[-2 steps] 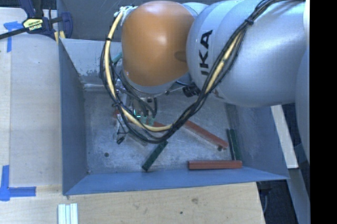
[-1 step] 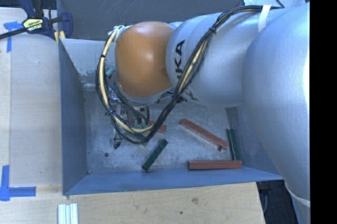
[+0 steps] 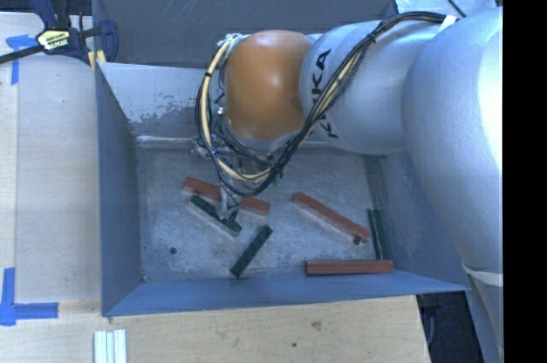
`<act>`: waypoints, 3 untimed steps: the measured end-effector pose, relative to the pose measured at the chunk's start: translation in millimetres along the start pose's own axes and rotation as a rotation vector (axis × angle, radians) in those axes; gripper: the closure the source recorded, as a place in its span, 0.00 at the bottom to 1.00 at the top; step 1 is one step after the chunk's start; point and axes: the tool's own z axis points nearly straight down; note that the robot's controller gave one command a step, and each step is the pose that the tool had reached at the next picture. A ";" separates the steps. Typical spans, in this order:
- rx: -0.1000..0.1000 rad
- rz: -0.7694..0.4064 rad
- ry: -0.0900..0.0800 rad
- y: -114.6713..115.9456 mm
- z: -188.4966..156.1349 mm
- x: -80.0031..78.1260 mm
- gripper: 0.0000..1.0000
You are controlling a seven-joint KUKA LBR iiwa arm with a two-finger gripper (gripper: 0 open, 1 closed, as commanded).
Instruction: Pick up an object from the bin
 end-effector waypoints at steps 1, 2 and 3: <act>0.000 -0.023 0.001 -51.4 22.6 4.5 0.00; -0.004 -0.024 -0.003 -47.0 19.7 2.5 1.00; -0.001 -0.097 -0.012 -24.8 -159.6 12.9 1.00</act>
Offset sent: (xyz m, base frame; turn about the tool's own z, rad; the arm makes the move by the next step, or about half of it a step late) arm 0.0105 -0.0458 -0.0215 -0.0284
